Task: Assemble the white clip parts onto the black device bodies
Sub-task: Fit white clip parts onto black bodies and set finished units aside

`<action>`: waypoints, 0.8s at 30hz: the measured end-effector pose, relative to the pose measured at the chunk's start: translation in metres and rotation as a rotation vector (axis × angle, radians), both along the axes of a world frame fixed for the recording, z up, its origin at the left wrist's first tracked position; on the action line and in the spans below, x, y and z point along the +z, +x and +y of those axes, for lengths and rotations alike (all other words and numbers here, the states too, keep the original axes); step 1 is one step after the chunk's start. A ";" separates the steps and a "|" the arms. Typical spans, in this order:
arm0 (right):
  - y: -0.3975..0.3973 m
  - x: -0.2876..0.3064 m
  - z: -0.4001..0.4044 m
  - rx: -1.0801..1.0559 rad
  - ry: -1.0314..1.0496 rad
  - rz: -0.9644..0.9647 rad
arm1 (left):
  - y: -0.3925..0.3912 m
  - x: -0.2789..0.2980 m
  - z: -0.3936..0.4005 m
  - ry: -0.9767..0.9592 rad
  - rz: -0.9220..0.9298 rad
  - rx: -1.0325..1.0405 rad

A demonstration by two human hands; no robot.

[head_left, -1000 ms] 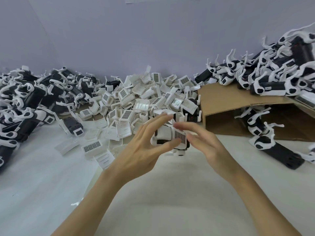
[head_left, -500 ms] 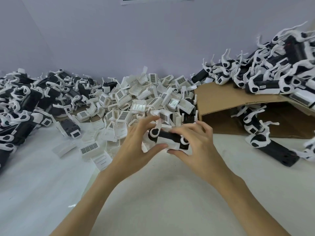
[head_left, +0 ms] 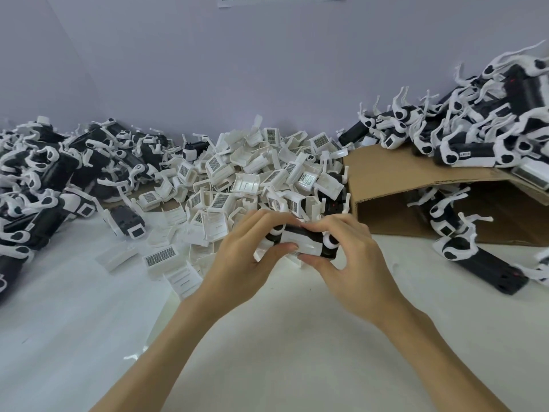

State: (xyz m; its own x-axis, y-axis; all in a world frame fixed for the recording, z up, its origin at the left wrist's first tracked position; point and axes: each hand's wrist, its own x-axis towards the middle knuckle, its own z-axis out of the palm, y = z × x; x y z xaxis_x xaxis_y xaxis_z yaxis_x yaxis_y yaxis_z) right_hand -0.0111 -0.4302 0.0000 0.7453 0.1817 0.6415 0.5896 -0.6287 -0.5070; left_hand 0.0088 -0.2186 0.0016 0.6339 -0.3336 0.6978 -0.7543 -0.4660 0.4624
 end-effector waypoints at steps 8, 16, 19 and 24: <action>-0.001 0.002 -0.001 0.107 0.088 0.174 | 0.002 0.005 0.008 -0.035 0.275 0.043; 0.000 0.001 0.001 0.252 0.369 0.459 | 0.001 0.001 0.005 -0.238 0.450 -0.089; 0.001 0.000 0.002 0.213 0.363 0.487 | 0.000 0.000 0.002 -0.267 0.517 -0.103; 0.001 0.007 -0.002 0.226 0.377 0.483 | -0.001 0.006 0.003 -0.257 0.519 -0.123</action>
State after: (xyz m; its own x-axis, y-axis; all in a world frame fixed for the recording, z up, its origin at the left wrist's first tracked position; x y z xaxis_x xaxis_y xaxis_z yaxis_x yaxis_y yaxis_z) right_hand -0.0102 -0.4327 0.0068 0.9355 0.1958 0.2942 0.3370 -0.2434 -0.9095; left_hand 0.0074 -0.2153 0.0078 0.8811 -0.2877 0.3753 -0.4410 -0.2134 0.8718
